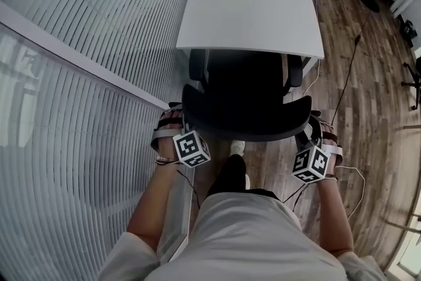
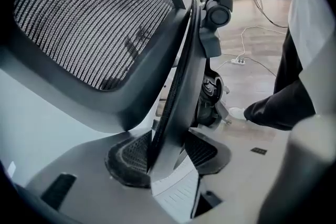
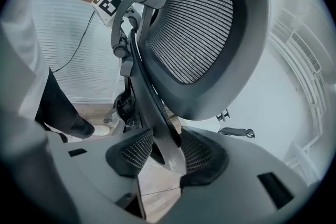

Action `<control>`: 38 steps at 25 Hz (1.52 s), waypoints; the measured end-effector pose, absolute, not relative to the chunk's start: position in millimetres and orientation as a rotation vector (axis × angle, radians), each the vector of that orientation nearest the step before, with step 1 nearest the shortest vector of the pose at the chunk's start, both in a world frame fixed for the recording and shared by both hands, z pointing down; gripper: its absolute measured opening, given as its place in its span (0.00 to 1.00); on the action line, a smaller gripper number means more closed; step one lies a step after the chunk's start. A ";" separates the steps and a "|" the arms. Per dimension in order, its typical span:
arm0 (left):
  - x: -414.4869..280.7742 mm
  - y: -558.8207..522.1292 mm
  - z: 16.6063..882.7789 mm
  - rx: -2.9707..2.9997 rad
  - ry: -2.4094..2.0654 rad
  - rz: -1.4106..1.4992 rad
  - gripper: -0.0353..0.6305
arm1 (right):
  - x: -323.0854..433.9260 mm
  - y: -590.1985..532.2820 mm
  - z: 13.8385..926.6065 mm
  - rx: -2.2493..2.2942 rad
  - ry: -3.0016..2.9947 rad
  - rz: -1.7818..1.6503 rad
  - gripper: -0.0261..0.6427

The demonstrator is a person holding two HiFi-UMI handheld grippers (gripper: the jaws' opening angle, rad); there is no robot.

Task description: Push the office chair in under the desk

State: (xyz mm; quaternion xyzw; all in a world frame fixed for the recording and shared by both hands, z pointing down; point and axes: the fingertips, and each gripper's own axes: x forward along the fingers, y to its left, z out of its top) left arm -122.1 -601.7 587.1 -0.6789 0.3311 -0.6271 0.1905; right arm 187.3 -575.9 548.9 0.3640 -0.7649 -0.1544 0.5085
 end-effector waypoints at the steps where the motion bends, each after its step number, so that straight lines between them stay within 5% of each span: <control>1: -123.2 -604.3 587.0 -1.910 0.929 -1.758 0.35 | 186.2 -579.0 549.0 0.876 -1.840 -0.369 0.30; 38: -112.5 -757.6 592.5 -1.930 0.894 -1.694 0.36 | 194.8 -729.1 552.1 0.916 -1.789 -0.328 0.30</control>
